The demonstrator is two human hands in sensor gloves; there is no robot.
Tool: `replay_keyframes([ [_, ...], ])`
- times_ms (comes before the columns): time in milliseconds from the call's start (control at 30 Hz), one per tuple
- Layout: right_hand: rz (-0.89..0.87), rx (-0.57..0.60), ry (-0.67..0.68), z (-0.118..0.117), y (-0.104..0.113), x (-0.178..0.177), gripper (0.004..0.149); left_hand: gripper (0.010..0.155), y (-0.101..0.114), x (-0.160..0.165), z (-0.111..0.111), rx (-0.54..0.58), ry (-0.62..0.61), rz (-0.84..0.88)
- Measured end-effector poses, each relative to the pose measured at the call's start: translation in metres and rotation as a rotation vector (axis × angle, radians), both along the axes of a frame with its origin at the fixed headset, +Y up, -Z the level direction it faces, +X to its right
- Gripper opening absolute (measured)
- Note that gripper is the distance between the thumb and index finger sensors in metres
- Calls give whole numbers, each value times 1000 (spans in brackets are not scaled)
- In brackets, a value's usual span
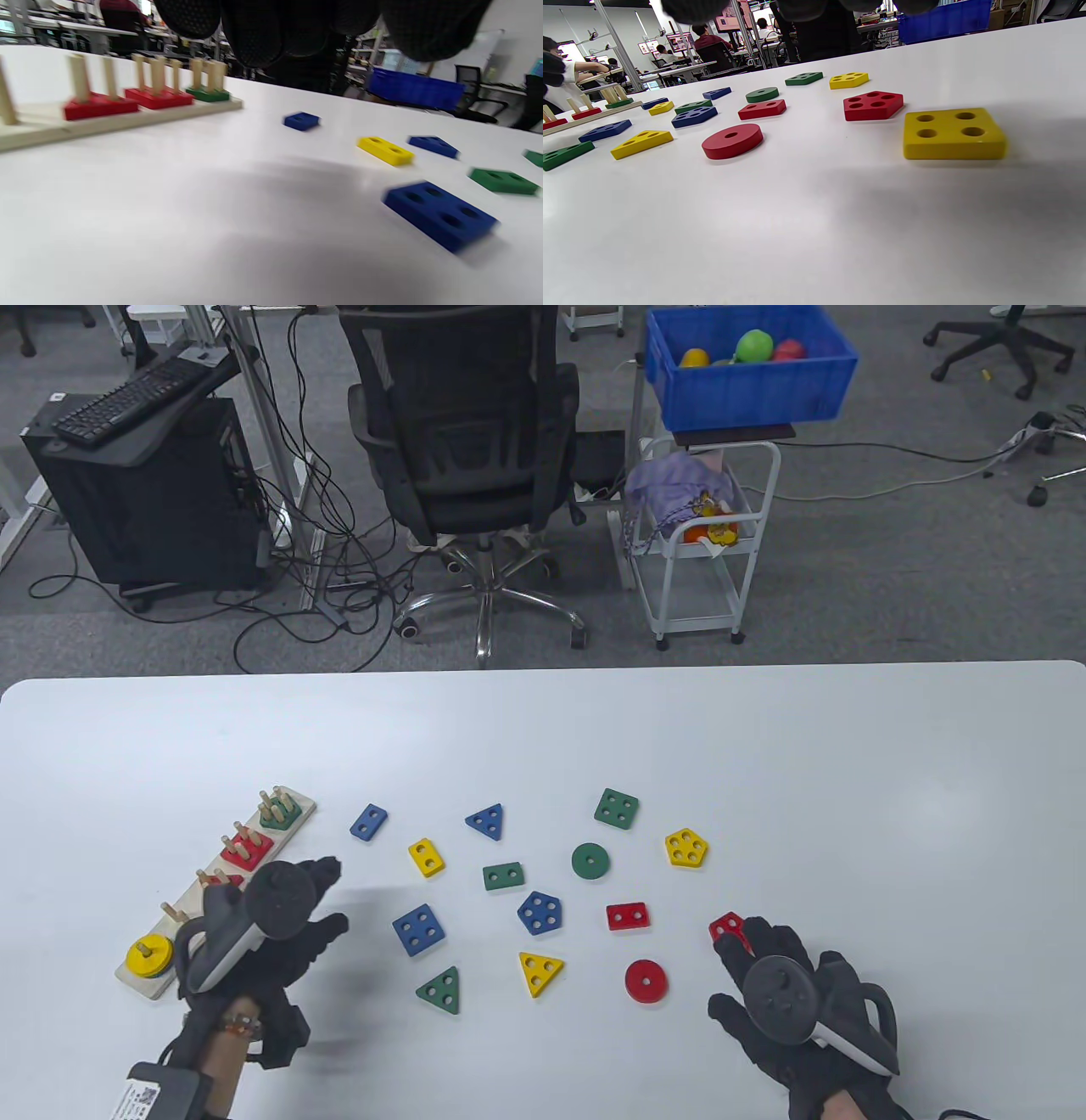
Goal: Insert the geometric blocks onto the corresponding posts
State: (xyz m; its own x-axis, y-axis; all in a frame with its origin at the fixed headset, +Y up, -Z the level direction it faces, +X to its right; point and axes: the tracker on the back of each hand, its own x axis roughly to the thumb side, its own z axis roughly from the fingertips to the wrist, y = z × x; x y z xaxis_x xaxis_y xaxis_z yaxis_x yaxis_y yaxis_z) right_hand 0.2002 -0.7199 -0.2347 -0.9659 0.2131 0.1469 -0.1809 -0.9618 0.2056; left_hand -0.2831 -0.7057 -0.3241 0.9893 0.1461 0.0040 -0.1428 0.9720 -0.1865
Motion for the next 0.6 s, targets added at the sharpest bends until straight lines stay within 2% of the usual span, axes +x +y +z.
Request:
replay_keyframes([
  [233,1,-1,-1,0,0,0,67,71,-32,56,-6,-103,-95,-206],
  [367,2,-4,-2,0,0,0,66,70,-46,66,-10,-131,-93,-272],
  [600,4,-5,-5,0,0,0,67,70,-53,72,-12,-112,-75,-323],
])
